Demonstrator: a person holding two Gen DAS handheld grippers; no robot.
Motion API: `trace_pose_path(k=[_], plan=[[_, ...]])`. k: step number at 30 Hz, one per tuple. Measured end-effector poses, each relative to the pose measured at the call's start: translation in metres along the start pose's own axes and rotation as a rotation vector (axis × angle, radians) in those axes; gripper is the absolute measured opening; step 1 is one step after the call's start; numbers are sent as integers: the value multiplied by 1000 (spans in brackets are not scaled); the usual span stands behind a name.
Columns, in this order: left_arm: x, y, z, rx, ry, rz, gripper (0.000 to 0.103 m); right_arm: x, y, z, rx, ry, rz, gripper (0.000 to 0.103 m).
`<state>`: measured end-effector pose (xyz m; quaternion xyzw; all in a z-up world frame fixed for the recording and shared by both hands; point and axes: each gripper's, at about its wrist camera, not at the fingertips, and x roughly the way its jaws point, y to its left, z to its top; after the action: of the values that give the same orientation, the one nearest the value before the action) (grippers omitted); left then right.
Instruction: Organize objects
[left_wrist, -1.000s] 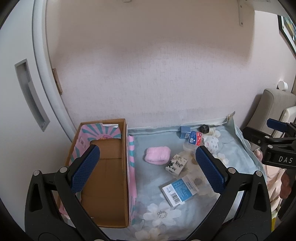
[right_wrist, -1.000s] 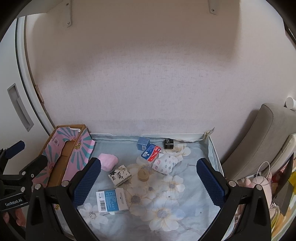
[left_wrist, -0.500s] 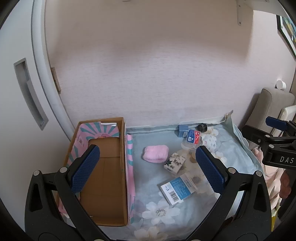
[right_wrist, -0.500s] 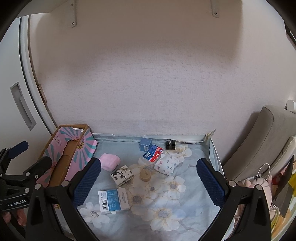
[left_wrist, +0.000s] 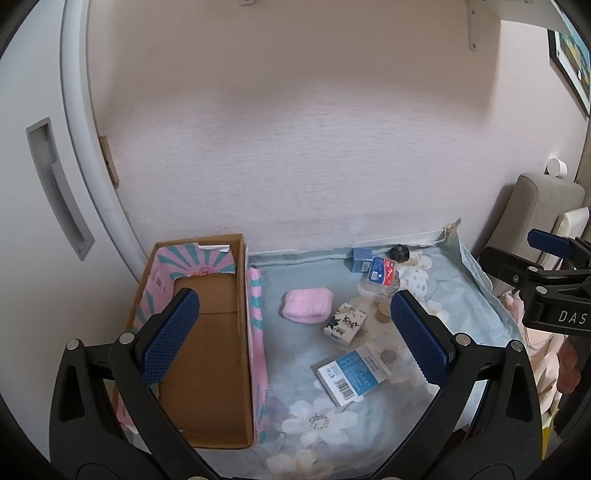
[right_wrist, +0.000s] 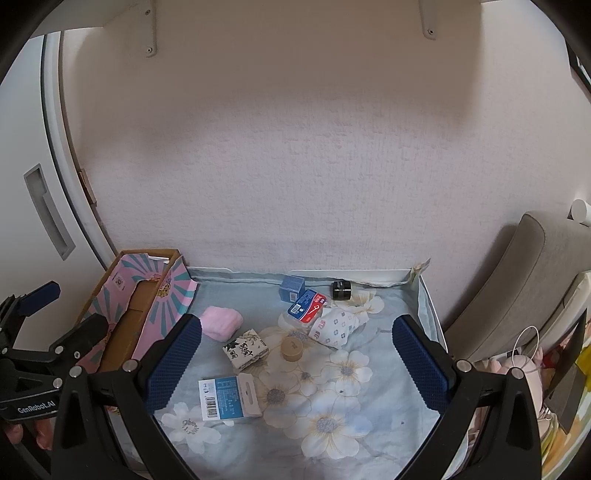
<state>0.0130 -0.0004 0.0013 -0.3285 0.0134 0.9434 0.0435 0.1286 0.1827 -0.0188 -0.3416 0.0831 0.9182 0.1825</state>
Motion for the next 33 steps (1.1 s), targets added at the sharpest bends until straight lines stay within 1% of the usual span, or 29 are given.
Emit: trace_pose_path(k=[12,13,22,29,33], plan=[[-2,0,0,6,-2,-19,103,-8,4,1,-6,-19,-2,103],[-3,0,0,46,-1,-69,103,-8,4,2,-6,-20,-1,103],[-1,-3,-1,53,5,-78,103,-7,4,2,-2,-20,-1,103],[6,-4,-3,61,30,-90,103,-6,3,1,3,-7,6,103],[11,-2,-2,73,46,-115,103,-5,-5,5,5,0,-4,103]])
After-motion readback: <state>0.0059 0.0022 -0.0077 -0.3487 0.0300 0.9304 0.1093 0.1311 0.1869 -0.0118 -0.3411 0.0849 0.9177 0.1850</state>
